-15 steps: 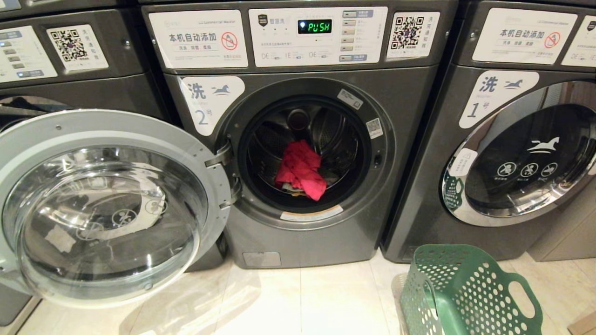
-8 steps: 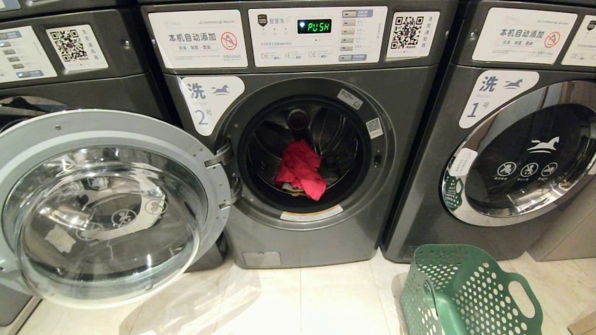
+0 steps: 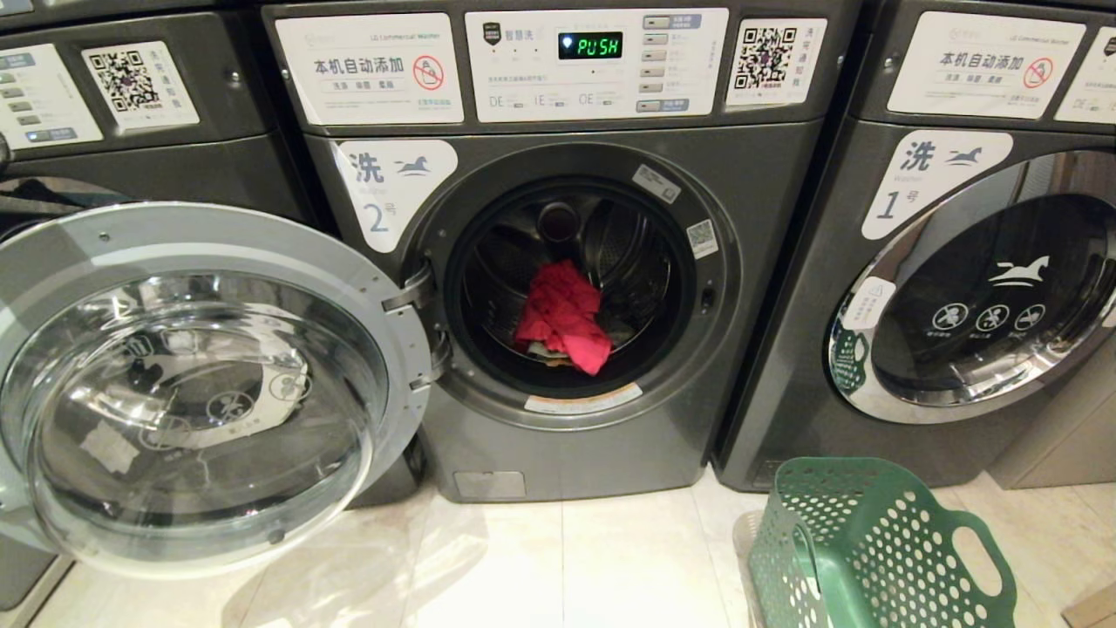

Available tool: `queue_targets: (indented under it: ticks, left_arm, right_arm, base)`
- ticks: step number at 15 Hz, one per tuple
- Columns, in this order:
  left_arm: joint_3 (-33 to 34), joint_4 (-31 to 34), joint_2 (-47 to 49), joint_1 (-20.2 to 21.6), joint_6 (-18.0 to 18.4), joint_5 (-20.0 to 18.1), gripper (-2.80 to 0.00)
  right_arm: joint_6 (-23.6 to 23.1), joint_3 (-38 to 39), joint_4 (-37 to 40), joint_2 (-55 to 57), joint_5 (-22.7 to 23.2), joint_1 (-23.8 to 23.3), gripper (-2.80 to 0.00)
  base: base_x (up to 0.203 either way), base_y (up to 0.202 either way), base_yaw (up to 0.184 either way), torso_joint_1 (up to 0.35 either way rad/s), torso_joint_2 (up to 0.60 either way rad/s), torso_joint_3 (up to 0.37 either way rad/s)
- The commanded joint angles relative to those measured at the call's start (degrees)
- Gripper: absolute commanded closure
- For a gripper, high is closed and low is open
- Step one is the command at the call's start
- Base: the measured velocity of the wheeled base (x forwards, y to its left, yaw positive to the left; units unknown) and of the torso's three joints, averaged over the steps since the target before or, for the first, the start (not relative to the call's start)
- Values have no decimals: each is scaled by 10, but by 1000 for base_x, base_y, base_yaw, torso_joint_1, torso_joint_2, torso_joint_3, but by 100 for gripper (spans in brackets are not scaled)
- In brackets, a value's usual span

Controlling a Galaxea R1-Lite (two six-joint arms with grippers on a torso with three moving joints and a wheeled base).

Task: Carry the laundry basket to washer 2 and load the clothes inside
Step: Close the washing machine door with the left hand

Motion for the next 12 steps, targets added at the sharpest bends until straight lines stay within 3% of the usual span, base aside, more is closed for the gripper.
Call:
queue_targets:
  ticks: [1,3,6,12]
  left_arm:
    - [-3,1,44,6,-23,-20,0]
    - [-3,-7,48,6,-34,-57,0]
    - [-3,9,47,6,-48,-60,0]
    - [-2,161,10,-3,-48,-69,0]
  right_arm:
    - [3,0,0,1,0,0,0]
    - [3,0,0,1,-1,0,0]
    - [1,0,1,1,-1,0,0]
    - [0,0,0,1,-1,0,0]
  base:
    - [0,0,0,0,0,0]
    - [0,0,0,0,0,0]
    - [0,0,0,0,0,0]
    - [0,0,0,0,0,0]
